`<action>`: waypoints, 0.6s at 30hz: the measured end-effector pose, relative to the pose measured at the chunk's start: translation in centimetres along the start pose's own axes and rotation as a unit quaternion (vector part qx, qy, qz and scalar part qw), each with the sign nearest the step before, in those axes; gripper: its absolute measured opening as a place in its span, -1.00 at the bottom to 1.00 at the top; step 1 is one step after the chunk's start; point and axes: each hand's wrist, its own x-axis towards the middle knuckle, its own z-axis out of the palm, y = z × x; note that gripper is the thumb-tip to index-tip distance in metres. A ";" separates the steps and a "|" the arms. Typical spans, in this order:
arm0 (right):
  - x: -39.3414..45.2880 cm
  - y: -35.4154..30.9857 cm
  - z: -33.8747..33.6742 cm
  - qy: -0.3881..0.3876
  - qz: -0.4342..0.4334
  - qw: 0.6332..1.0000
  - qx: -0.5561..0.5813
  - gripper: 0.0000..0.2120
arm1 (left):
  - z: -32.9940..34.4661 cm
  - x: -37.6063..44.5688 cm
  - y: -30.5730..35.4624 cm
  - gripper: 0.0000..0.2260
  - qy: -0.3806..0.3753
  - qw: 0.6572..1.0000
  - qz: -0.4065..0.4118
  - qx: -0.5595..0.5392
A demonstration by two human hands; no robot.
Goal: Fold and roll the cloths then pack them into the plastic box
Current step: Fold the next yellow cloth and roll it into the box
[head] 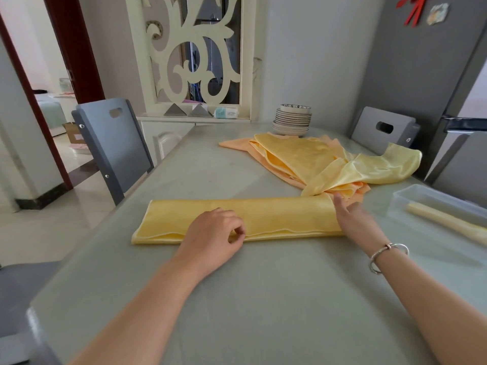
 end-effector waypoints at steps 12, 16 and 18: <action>-0.1 0.0 -0.4 -0.065 0.007 0.987 -0.144 -0.67 | -0.4 -0.5 0.4 -0.93 -0.041 0.999 -0.025 -0.026; 0.2 -0.3 -0.6 -0.054 0.000 0.971 0.231 -0.77 | -0.4 -0.4 0.4 -0.87 -0.060 0.997 -0.021 -0.050; -0.5 -1.1 -1.2 -0.066 0.023 0.900 0.430 -0.85 | -0.2 -0.3 0.8 -0.86 -0.067 0.995 -0.019 -0.069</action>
